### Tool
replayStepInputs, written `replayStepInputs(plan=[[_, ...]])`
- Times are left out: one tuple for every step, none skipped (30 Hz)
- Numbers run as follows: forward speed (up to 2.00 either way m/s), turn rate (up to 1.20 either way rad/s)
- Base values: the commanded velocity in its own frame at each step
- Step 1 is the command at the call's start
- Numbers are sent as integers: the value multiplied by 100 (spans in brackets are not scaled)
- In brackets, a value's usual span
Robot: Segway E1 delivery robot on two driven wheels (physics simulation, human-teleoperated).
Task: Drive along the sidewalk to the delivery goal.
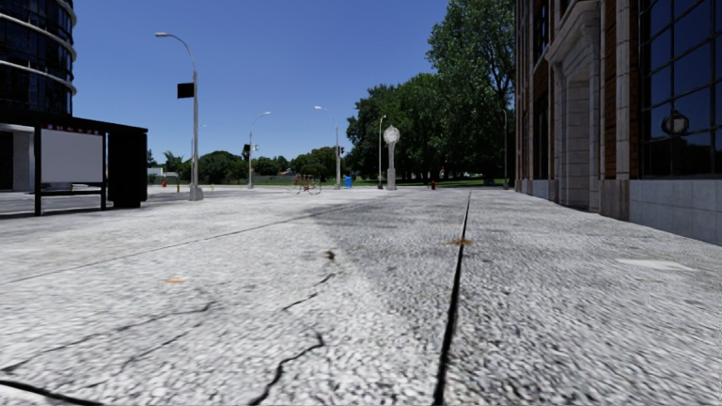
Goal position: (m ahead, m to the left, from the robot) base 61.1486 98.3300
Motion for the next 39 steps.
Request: replayStepInputs(plan=[[200,0],[200,0],[200,0],[200,0],[200,0],[200,0],[200,0],[200,0],[200,0],[200,0],[200,0],[200,0],[200,0],[200,0],[200,0],[200,0],[200,0],[200,0],[200,0],[200,0],[200,0],[200,0],[200,0],[200,0],[200,0],[200,0],[200,0],[200,0],[200,0],[200,0],[200,0],[200,0],[200,0],[200,0],[200,0],[200,0],[200,0],[200,0],[200,0]])
